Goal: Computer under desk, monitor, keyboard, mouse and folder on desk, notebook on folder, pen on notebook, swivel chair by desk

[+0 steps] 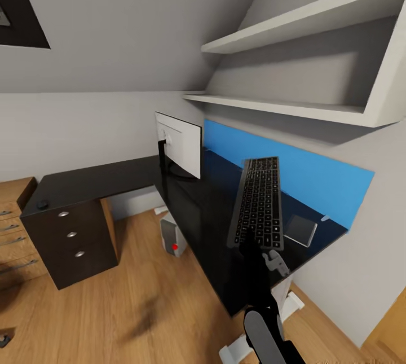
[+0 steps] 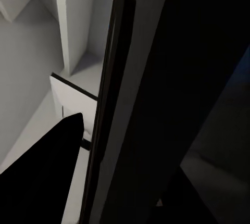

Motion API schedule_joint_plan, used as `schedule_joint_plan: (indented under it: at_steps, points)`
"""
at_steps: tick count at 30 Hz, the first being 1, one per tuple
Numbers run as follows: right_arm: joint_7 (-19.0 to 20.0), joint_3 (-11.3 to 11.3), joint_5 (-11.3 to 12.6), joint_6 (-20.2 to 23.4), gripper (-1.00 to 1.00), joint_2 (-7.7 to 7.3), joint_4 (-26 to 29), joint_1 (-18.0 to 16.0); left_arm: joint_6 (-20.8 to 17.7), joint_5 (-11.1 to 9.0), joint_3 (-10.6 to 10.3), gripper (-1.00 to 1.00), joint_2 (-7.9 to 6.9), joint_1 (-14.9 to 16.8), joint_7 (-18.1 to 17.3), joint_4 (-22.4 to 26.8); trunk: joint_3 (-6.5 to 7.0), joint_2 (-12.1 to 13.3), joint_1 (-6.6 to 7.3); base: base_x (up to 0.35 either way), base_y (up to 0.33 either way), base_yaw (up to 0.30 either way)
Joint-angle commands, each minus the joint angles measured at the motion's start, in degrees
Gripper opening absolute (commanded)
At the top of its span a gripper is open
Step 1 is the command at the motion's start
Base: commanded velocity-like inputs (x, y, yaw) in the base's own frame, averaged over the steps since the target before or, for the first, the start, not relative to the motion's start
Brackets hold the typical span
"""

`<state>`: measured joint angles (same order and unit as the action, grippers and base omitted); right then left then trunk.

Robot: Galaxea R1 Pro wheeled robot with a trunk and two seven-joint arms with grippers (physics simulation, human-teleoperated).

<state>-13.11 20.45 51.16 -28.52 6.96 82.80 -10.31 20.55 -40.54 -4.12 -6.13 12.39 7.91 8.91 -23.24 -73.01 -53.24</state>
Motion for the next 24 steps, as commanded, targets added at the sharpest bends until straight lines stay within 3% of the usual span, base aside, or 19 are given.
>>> schedule_joint_plan:
  at_steps: [1, 9, 15, 19, 24]
  points:
    - [-0.3, 0.1, 0.2, -0.3, -1.0, -0.01, 0.0, -0.1, 0.1, -0.1, -0.4, 1.0, -0.02, 0.0, 0.3, 0.1, -0.05, 0.0, 0.0, 0.0, 0.063, -0.231]
    - [-0.3, 0.1, 0.2, -0.6, -1.0, -0.01, 0.0, -0.1, 0.1, -0.1, -0.4, 1.0, -0.02, 0.0, -0.3, 0.0, 0.11, 0.0, 0.0, 0.12, 0.197, -0.249]
    - [-0.3, 0.1, 0.2, -0.7, -1.0, -0.01, 0.0, -0.1, -0.2, -0.1, -0.9, 1.0, -0.02, 0.0, -0.3, -0.1, 0.23, 0.0, 0.0, 0.045, 0.051, -0.253]
    - [-0.3, 0.1, 0.2, -0.7, -1.0, -0.01, 0.0, -0.1, -0.2, -0.2, -4.0, 1.0, -0.02, 0.0, -0.3, -0.1, 0.31, 0.0, 0.0, 0.114, 0.16, -0.253]
    - [-0.3, 0.1, 0.2, -0.7, -1.0, -0.01, 0.0, -0.1, -0.2, -0.2, -4.8, 1.0, -0.02, 0.0, -0.3, -0.1, 0.36, 0.0, 0.0, 0.106, 0.276, -0.255]
